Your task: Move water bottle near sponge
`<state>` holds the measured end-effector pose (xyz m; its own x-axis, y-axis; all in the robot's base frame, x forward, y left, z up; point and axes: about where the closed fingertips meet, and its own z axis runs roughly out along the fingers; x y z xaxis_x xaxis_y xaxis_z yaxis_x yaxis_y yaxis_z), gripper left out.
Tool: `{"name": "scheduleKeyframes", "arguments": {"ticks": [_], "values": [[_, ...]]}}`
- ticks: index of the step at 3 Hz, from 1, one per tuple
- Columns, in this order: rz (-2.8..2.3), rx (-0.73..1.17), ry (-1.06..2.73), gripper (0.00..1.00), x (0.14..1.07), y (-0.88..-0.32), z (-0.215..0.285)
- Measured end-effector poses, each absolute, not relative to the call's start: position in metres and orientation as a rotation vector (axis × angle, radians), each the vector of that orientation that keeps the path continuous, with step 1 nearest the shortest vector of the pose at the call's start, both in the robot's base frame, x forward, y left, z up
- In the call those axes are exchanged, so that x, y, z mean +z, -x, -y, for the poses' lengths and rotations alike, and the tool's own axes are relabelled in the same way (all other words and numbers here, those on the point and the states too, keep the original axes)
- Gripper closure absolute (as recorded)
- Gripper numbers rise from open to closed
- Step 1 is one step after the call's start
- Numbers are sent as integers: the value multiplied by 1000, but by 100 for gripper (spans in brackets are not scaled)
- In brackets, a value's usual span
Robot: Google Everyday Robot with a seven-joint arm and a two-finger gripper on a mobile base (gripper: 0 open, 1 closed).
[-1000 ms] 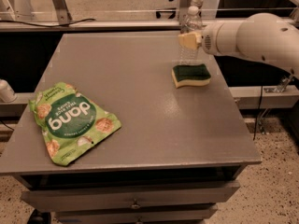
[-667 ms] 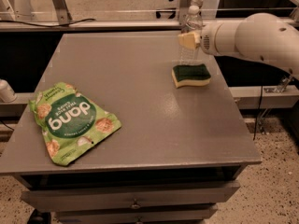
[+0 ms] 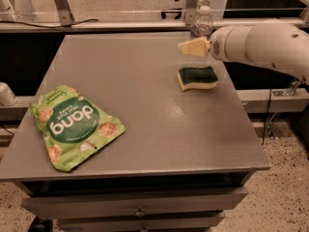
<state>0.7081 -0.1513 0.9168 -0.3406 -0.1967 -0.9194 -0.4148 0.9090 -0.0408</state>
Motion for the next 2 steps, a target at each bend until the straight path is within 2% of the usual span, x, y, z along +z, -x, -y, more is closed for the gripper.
{"name": "scheduleKeyframes", "arguments": {"ticks": [2], "values": [[-1933,219,433,0,919,-704,161]]}}
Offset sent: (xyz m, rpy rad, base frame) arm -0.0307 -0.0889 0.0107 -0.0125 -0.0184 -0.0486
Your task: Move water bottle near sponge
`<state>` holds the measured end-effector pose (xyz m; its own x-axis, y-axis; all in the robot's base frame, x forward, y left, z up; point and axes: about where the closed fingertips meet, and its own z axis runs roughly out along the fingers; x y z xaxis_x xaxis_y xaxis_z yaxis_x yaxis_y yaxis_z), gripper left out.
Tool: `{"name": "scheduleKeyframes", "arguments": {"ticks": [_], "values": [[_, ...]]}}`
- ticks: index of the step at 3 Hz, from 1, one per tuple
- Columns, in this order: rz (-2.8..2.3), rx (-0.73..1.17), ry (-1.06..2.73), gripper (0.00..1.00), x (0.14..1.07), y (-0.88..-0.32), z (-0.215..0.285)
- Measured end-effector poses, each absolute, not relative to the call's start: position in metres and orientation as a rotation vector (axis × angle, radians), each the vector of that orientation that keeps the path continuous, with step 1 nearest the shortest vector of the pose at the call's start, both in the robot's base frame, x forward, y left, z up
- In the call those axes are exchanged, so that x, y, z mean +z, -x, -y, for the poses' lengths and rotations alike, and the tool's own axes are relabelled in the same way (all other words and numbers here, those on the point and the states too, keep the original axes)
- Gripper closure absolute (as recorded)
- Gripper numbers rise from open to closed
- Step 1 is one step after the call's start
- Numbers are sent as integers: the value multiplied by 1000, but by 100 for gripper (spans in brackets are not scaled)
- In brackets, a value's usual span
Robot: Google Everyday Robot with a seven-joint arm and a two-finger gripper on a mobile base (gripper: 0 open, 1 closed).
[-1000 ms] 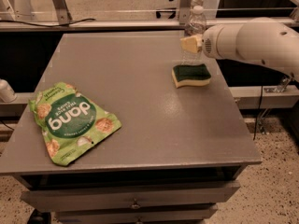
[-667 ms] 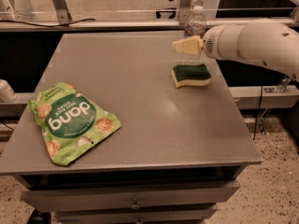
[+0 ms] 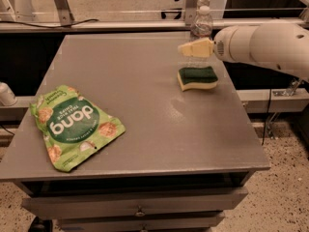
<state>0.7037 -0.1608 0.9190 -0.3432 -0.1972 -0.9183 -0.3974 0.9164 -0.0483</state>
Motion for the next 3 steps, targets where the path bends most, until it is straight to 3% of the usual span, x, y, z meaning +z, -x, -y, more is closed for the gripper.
{"name": "scheduleKeyframes", "arguments": {"ticks": [1,2,3], "values": [[-1917,227,438,0,923,-699,173],[-1871,358,437,0,939,-687,192],[-1788,416,493,0,971,-660,236]]}}
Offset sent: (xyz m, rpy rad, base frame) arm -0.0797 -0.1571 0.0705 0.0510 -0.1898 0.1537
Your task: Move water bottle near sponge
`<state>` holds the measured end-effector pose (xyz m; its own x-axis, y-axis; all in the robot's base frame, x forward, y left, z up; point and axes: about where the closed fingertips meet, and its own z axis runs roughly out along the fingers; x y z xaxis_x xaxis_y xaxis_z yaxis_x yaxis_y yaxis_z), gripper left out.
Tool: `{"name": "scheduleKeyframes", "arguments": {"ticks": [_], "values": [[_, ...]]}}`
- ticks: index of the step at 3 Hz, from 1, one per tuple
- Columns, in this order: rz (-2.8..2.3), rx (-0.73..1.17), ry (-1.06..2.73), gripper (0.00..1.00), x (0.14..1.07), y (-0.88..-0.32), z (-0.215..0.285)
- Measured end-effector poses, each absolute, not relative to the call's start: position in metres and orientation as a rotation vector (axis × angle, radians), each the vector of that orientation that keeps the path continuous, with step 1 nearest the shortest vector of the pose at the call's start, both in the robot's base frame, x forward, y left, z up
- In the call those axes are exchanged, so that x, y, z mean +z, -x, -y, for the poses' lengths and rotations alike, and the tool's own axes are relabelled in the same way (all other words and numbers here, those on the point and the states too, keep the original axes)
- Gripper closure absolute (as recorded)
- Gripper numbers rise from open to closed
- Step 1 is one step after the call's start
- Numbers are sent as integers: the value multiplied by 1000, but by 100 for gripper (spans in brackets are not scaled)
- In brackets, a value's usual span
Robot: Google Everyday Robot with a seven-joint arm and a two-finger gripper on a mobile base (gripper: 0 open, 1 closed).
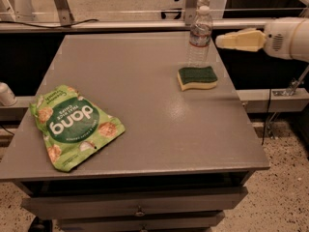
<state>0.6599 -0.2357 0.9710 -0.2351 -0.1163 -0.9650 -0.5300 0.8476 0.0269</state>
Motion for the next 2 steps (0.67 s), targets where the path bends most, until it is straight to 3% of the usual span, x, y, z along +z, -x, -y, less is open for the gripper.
{"name": "scheduleKeyframes", "arguments": {"ticks": [1,2], "values": [[-1704,414,600,0,1003,-643,271],[-1681,433,677,0,1021,-629,271]]}}
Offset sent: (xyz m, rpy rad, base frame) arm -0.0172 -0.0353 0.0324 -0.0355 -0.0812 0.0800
